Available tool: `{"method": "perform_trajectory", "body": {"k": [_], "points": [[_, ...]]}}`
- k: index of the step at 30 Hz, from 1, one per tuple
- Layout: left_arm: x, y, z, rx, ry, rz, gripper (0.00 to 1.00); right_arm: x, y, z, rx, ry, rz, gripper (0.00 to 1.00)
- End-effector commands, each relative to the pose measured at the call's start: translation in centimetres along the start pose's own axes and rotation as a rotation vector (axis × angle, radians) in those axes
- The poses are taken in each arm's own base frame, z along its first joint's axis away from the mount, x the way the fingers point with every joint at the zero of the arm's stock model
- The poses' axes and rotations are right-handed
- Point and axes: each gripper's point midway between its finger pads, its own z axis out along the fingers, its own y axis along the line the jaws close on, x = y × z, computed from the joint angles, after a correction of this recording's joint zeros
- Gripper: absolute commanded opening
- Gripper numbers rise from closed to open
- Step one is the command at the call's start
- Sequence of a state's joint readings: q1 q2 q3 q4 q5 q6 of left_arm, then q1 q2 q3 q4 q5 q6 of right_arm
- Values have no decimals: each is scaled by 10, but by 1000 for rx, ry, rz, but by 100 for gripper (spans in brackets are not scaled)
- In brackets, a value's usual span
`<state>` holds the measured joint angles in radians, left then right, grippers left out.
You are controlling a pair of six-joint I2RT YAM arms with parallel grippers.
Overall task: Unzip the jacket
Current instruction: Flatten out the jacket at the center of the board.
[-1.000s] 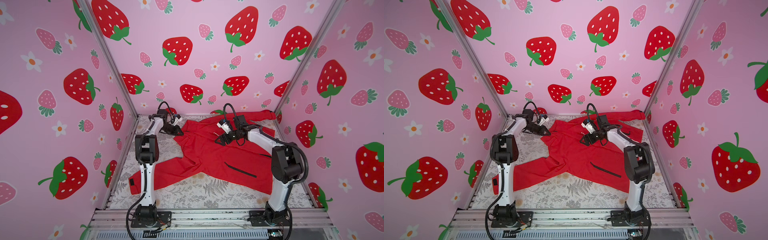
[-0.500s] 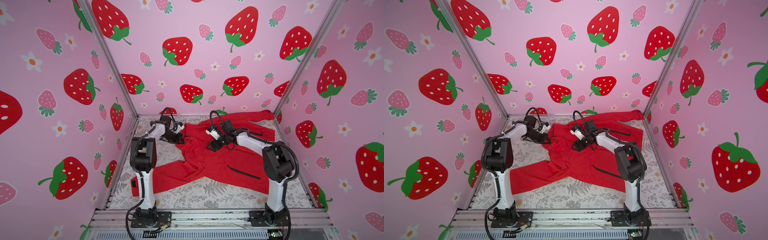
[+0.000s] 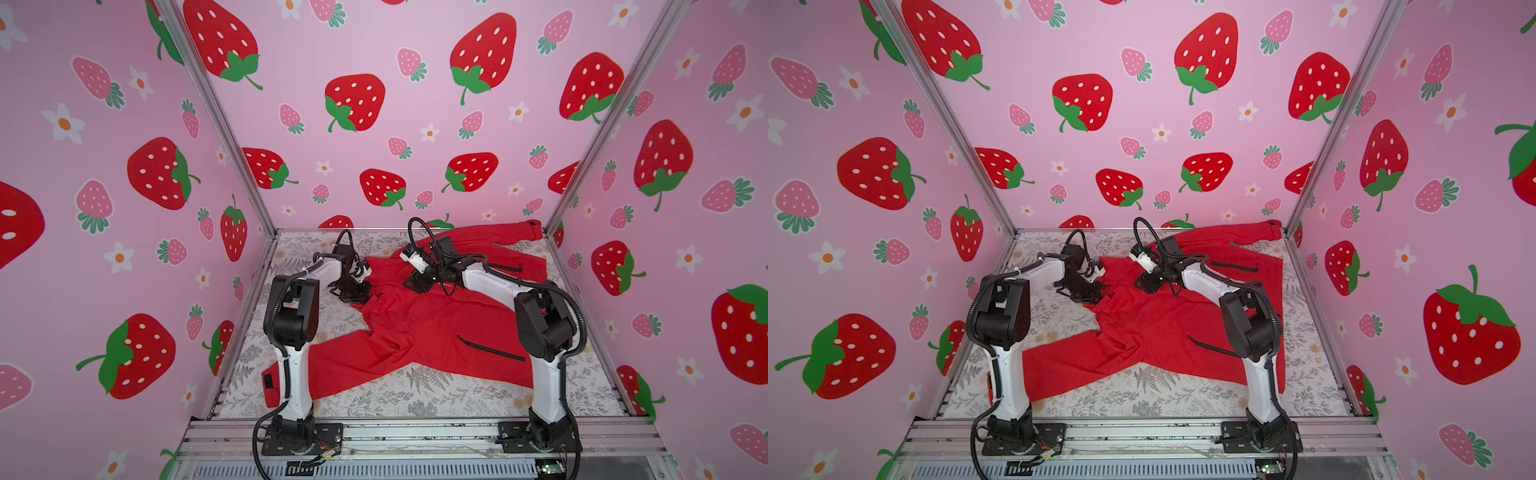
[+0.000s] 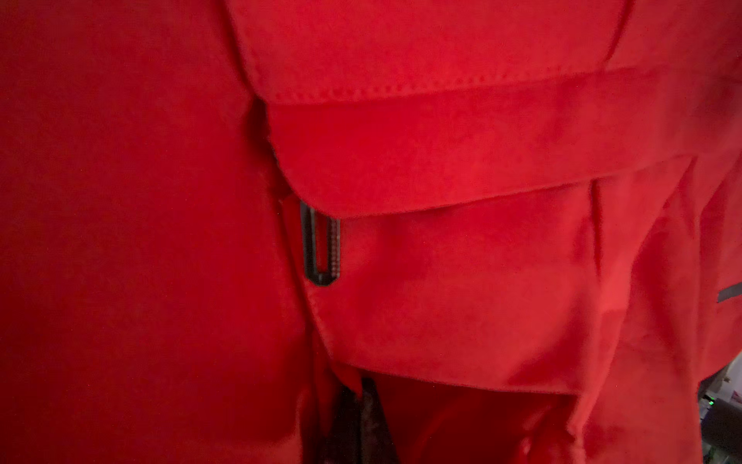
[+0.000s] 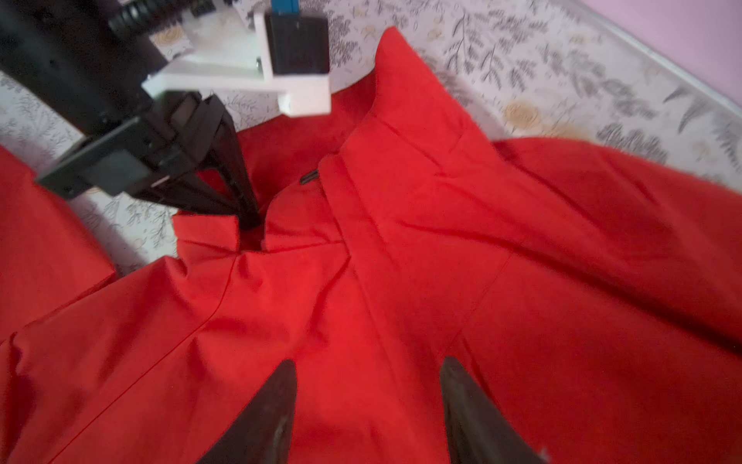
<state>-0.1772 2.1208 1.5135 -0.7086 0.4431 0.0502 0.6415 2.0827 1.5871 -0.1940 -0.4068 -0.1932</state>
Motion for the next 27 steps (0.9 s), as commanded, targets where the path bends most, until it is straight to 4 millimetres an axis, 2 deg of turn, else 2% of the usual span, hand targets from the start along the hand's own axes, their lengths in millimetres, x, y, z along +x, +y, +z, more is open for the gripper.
{"method": "perform_trajectory", "body": {"k": [1, 8, 14, 21, 27], "points": [[10, -1, 5, -12, 16, -53, 0, -3, -4, 18, 9, -15, -116, 58], [19, -19, -10, 51, -76, -91, 0, 15, -1, 30, 11, 26, -267, 60], [28, -22, -5, 83, -82, -100, 0, 25, 8, 38, -18, 34, -407, 64], [33, -22, -6, 92, -99, -121, 0, 27, 25, 44, -84, 23, -452, 65], [34, -24, -15, 79, -121, -111, 0, 32, 36, 55, -105, 53, -468, 62]]}}
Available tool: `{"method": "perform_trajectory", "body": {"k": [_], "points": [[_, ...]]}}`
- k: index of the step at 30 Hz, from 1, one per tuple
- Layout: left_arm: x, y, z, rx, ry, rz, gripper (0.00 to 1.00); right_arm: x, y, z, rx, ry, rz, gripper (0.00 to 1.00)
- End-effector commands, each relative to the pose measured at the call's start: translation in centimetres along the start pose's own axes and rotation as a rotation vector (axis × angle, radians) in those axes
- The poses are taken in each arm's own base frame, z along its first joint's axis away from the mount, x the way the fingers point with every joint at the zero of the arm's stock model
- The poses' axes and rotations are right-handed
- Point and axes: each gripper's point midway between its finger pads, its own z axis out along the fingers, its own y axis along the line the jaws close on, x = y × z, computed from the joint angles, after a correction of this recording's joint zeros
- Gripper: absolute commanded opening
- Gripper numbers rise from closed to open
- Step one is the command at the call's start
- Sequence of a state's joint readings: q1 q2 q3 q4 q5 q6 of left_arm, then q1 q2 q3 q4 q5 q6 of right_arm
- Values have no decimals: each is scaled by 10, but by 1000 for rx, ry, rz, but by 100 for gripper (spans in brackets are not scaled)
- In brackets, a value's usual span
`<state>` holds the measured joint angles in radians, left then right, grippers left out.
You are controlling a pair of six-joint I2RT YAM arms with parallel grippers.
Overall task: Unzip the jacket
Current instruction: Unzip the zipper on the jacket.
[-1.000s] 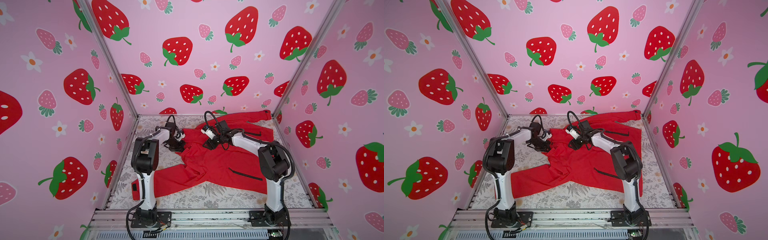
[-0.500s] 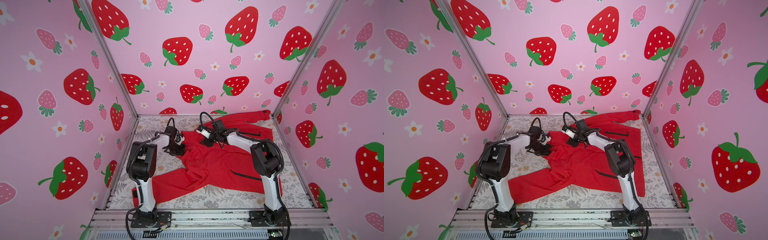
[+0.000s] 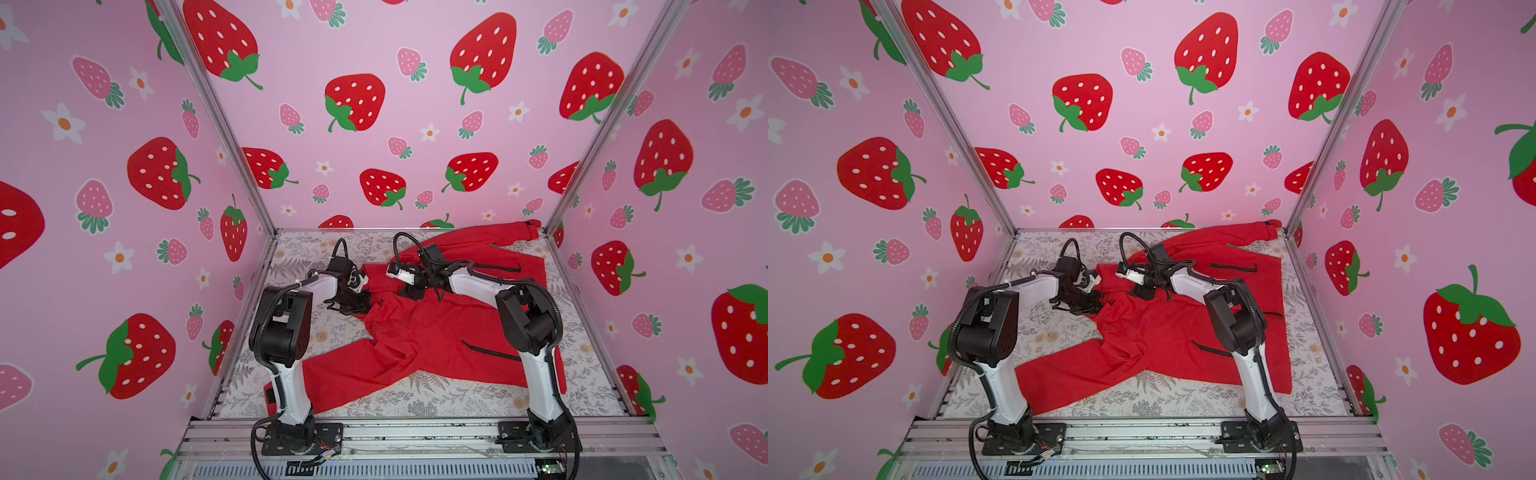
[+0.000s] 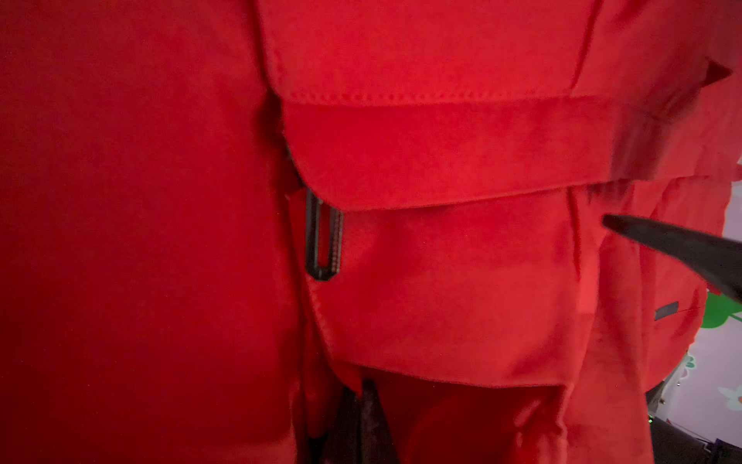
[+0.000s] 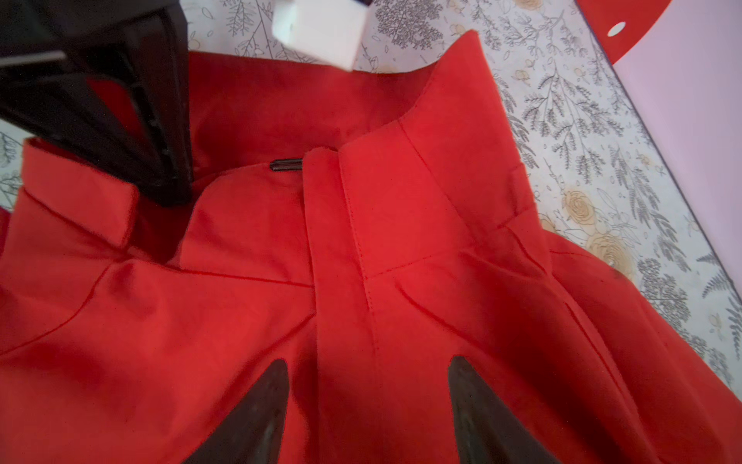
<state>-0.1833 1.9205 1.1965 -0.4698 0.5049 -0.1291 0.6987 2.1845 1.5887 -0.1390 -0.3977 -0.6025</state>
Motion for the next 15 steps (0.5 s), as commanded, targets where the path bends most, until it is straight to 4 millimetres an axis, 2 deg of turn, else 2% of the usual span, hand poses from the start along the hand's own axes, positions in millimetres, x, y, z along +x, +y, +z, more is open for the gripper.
{"method": "perform_trajectory", "body": {"k": [1, 9, 15], "points": [[2, -7, -10, 14, -17, 9, 0, 2, 15, 13, -48, 12, -37, 62], [9, -4, -8, 5, -2, 4, 0, 7, 6, 27, 24, 64, -29, 51], [14, 4, -3, -27, 16, -16, 0, 4, -4, 30, 56, 70, -11, 32]]}}
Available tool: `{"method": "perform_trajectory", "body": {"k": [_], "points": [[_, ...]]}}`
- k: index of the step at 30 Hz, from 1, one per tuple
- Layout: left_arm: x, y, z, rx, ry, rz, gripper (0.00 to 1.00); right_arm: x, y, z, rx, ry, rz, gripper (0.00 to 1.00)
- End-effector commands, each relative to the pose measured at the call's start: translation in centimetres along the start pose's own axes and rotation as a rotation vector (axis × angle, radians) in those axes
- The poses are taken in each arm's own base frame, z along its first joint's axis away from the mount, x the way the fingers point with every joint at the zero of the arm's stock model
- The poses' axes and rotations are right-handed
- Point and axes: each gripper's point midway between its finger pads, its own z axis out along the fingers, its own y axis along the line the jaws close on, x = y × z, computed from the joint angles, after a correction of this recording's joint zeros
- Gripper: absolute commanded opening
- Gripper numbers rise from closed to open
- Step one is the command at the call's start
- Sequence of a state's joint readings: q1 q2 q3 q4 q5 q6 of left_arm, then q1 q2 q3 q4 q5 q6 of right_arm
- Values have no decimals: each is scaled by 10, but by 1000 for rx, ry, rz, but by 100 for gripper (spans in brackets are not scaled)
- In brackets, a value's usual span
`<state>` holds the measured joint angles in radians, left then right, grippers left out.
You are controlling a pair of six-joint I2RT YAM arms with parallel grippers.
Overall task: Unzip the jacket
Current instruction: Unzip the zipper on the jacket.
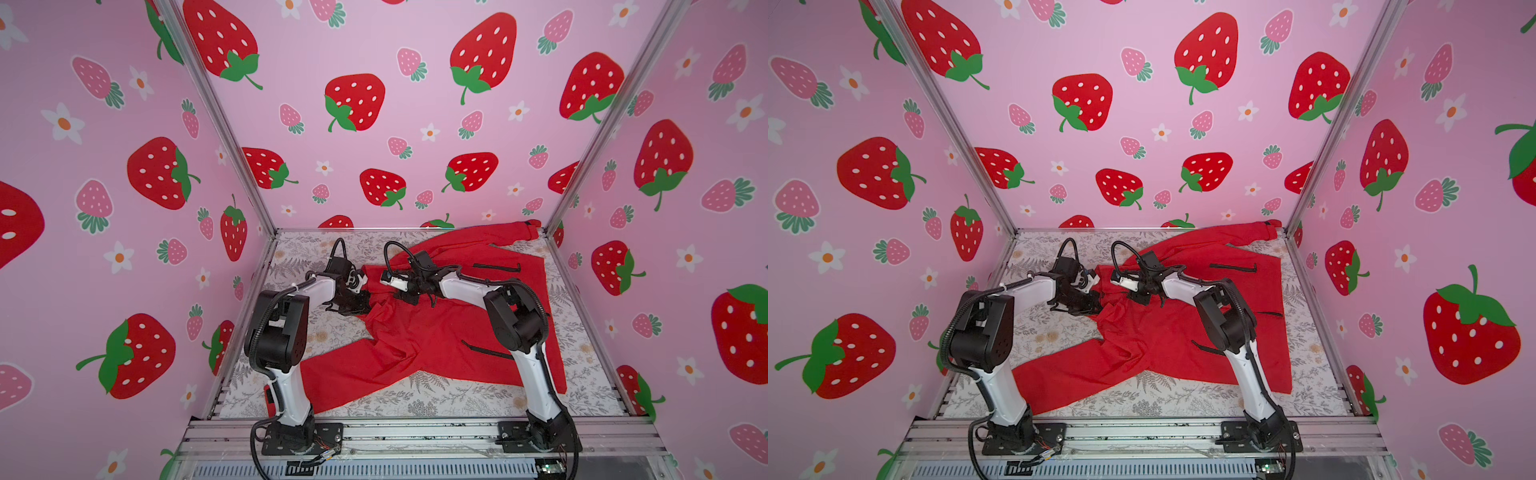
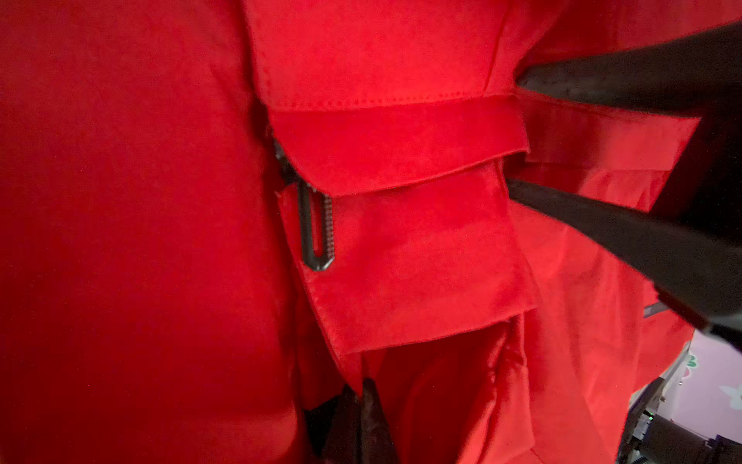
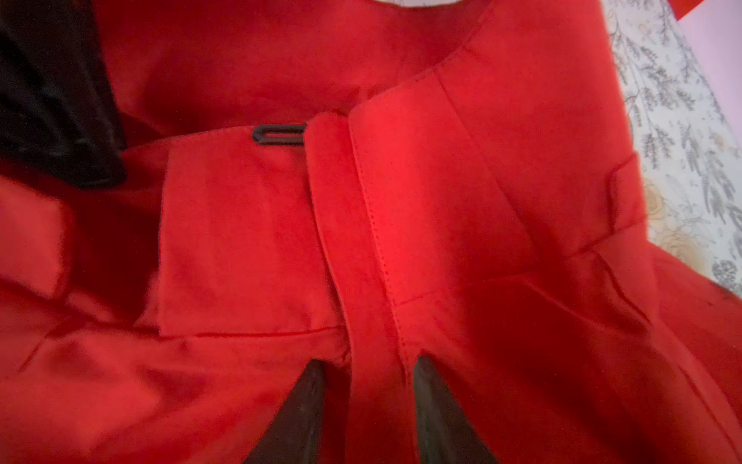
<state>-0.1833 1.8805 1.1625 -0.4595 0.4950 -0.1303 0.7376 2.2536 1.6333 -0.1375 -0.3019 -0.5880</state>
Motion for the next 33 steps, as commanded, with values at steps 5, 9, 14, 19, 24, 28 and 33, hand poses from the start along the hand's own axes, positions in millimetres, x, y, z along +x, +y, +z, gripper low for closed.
{"method": "perform_trajectory", "body": {"k": [5, 9, 14, 19, 24, 28, 33], "points": [[11, 9, 3, -42, 34, -26, 0, -10, -13, 3, 29, -16, 18, 15], [11, 11, 1, -58, 32, -24, 0, -12, -13, -1, -1, -43, 39, 0], [6, 11, -5, -75, 14, -22, 0, -14, -4, -10, -54, -86, 55, 0], [-1, 9, -19, -61, -14, -34, 18, -17, 0, -18, -80, -101, 77, 0], [-7, 3, -38, -10, -49, -57, 40, -29, -10, -38, -37, -142, 135, 0], [-22, -5, -63, 98, -169, -53, 54, -42, -17, -54, -6, -189, 187, 0], [-40, -10, -95, 129, -257, 7, 58, -53, -23, -72, -6, -244, 249, 0]]}}
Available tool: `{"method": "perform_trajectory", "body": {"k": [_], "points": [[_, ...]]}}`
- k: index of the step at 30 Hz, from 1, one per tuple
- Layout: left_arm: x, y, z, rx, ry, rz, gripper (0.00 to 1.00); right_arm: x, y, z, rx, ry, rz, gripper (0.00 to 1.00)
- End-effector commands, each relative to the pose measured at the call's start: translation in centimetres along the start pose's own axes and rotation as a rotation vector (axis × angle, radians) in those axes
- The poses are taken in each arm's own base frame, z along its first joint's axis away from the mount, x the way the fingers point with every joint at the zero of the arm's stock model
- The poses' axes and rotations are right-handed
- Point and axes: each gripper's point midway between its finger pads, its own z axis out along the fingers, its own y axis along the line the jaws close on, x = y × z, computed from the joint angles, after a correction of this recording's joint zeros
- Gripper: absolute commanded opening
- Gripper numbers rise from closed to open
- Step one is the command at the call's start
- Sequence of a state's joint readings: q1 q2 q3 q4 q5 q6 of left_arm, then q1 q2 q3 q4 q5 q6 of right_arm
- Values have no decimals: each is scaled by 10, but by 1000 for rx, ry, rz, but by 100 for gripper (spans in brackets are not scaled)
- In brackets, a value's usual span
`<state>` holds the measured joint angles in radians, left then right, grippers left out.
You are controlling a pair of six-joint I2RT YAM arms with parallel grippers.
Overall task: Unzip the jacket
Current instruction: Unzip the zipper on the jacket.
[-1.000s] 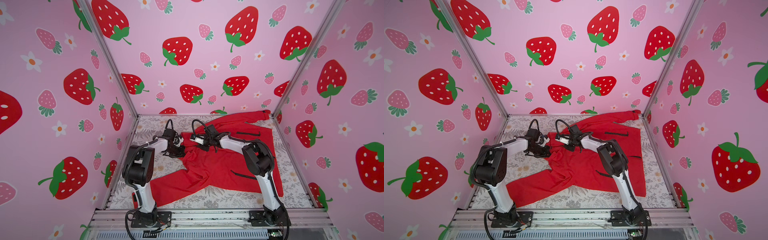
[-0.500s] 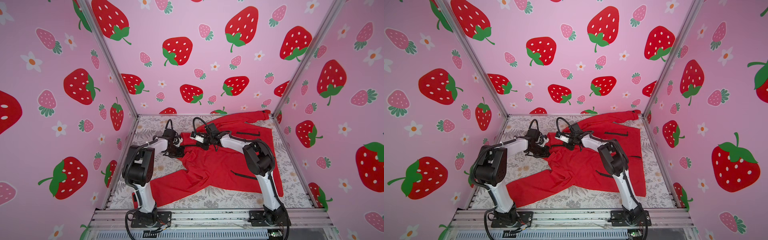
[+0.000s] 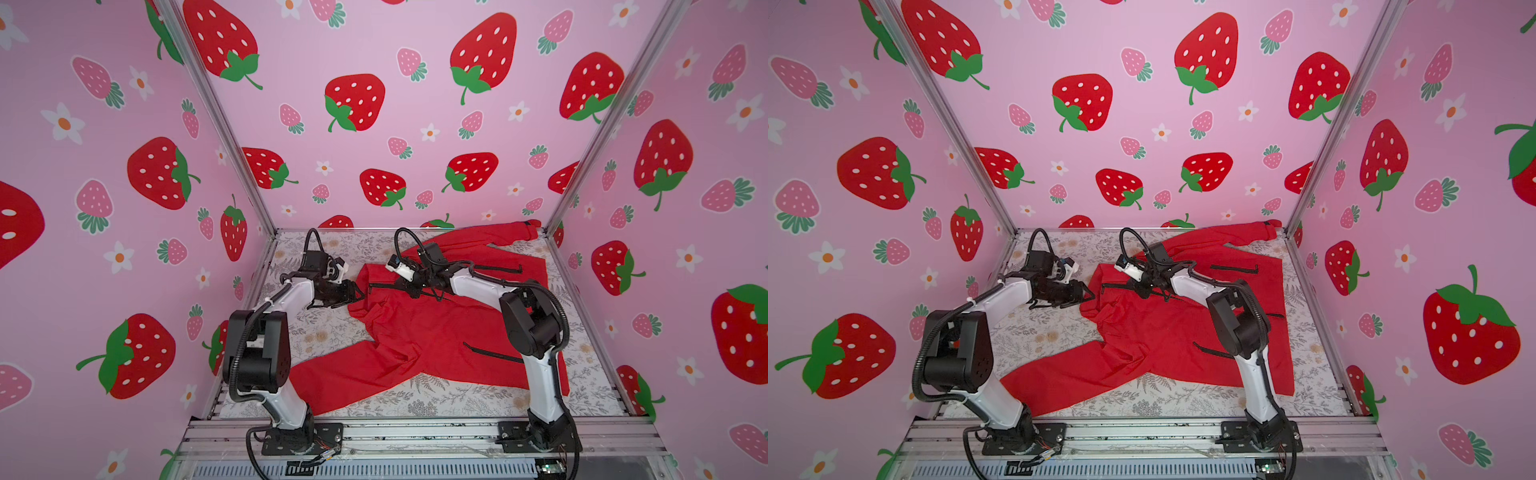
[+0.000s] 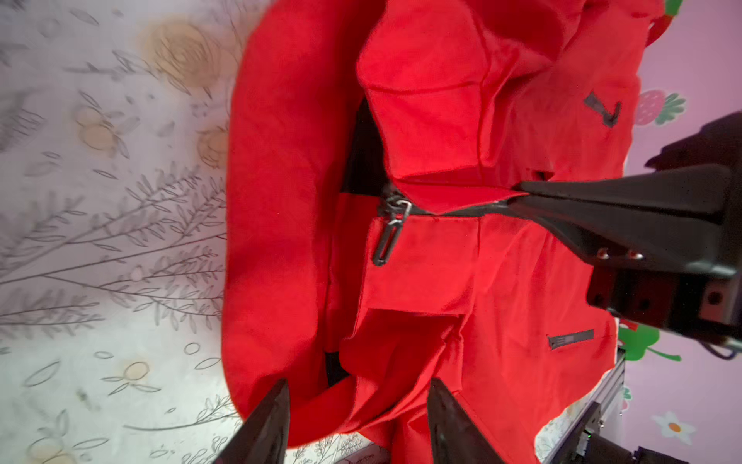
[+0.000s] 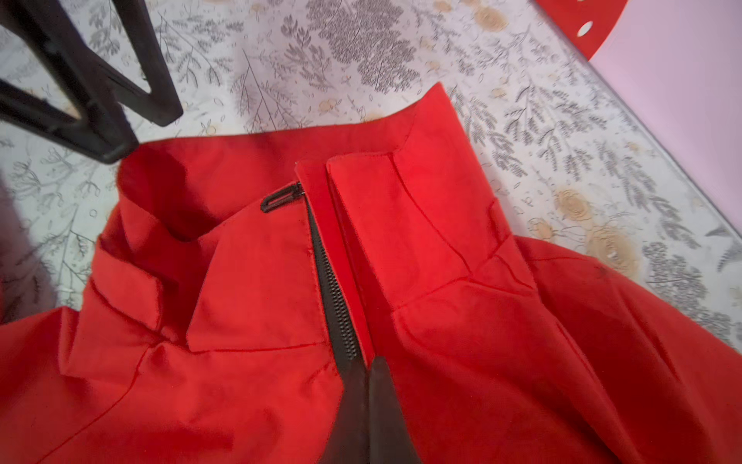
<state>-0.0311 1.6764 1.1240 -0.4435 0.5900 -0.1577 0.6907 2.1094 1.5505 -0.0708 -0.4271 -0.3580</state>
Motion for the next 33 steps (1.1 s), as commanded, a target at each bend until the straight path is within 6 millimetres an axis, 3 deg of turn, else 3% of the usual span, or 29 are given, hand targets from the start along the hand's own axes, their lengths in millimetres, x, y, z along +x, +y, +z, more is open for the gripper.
{"method": "perform_trajectory", "body": {"k": [1, 7, 10, 15, 23, 27, 33], "points": [[-15, -18, -12, 68, -28, 78, 58, -26, -2, -19, -17, -91, 46, 0], [-38, -51, -11, 295, -68, 153, 61, -33, 1, -33, -55, -136, 105, 0], [-38, -60, -9, 373, -61, 176, 61, -36, 0, -36, -60, -148, 119, 0], [-40, -37, -10, 322, -57, 319, 56, -37, 4, -38, -100, -160, 130, 0], [-42, -38, -4, 382, -52, 579, 49, -38, 6, -42, -137, -179, 147, 0], [-37, -32, 2, 393, -9, 605, 48, -40, 6, -43, -146, -186, 146, 0], [-38, -39, 4, 423, -1, 649, 43, -42, 6, -45, -159, -196, 153, 0]]}}
